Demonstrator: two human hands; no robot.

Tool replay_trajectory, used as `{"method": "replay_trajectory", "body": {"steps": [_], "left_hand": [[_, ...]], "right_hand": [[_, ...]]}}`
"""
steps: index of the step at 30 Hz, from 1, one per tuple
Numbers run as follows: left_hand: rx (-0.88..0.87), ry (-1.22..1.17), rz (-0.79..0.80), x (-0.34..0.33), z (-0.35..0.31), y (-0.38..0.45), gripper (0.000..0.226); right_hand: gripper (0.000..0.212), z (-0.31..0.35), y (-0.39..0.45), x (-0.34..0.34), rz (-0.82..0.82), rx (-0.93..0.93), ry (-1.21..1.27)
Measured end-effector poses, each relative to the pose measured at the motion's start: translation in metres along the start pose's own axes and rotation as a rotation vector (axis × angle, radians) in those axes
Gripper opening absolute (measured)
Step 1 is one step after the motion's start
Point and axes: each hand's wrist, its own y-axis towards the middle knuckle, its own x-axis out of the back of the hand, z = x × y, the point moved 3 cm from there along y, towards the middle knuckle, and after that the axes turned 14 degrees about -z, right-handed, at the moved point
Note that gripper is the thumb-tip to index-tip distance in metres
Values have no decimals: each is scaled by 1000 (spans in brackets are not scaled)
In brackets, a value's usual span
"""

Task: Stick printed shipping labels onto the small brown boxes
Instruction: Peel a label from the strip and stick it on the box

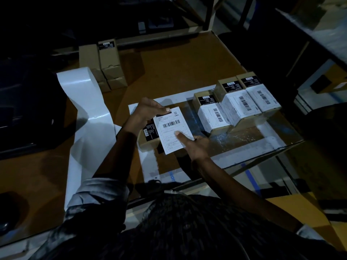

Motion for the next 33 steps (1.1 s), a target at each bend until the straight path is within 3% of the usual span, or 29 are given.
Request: {"method": "replay_trajectory", "body": {"steps": [15,29,33], "left_hand": [[-4,13,-11,-1,5,3,30],[-95,86,-78,-4,6,-3,21],[-145,159,-15,-3,2,-11,24]], "right_hand": [[30,5,-6,1,-3,-6,12],[10,22,-21,3,-10,53,25],[9,23,-24,3,7,64,51]]}}
